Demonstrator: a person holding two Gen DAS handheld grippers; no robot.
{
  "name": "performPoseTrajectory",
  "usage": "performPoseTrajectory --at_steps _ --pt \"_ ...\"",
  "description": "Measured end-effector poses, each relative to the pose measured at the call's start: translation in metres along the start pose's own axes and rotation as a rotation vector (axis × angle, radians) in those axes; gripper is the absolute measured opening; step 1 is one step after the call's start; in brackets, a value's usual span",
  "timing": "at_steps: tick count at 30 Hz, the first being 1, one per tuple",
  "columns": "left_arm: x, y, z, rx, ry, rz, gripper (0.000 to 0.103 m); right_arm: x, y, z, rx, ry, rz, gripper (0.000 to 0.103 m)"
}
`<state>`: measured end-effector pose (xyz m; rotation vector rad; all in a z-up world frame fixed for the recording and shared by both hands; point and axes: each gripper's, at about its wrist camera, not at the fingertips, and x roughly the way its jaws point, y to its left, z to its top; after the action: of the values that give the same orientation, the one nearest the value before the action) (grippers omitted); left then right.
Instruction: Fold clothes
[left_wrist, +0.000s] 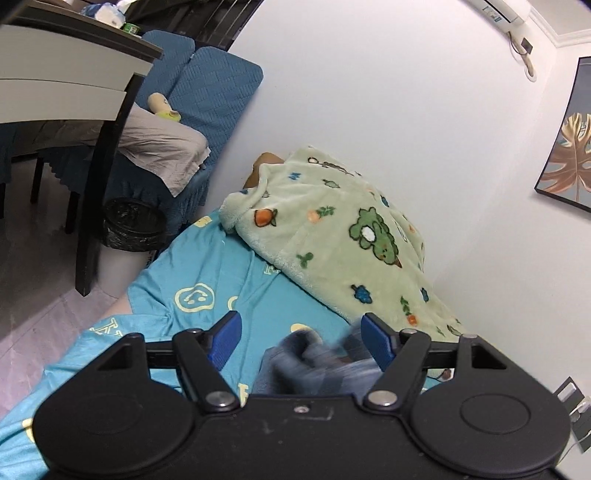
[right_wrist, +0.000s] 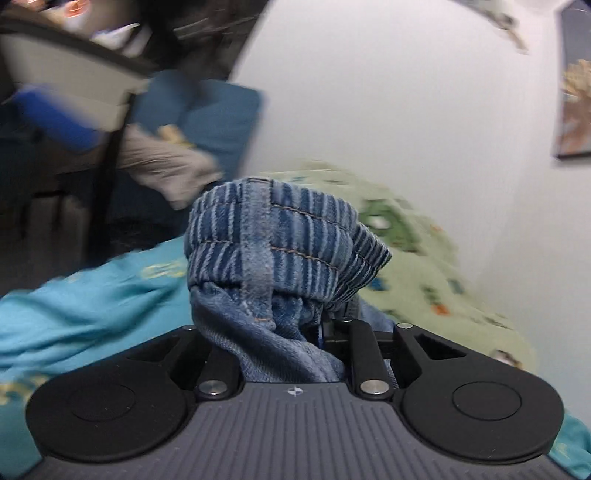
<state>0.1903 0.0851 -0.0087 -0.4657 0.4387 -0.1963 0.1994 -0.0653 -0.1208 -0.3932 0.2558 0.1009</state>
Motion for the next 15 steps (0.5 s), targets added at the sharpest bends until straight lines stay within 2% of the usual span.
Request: performPoseTrajectory --at_steps 3,6,7,8,10,15 --pt "0.009 0.001 -0.006 0.034 0.04 -0.008 0.069 0.015 0.019 -0.026 -0.052 0.113 0.08 0.022" --pt "0.02 -0.005 -0.013 0.082 0.077 -0.015 0.069 0.011 0.015 -0.027 -0.056 0.102 0.08 0.033" --pt "0.024 -0.008 -0.016 0.099 0.088 -0.021 0.069 0.011 0.011 -0.025 -0.047 0.114 0.084 0.042" --pt "0.028 -0.011 -0.018 0.116 0.099 -0.026 0.069 0.01 0.008 -0.025 -0.043 0.131 0.088 0.057" --pt "0.036 -0.019 -0.023 0.163 0.121 -0.041 0.069 0.004 -0.002 -0.029 -0.022 0.157 0.115 0.067" --pt "0.052 -0.039 -0.038 0.284 0.141 -0.058 0.068 -0.014 -0.03 -0.033 0.024 0.227 0.249 0.074"
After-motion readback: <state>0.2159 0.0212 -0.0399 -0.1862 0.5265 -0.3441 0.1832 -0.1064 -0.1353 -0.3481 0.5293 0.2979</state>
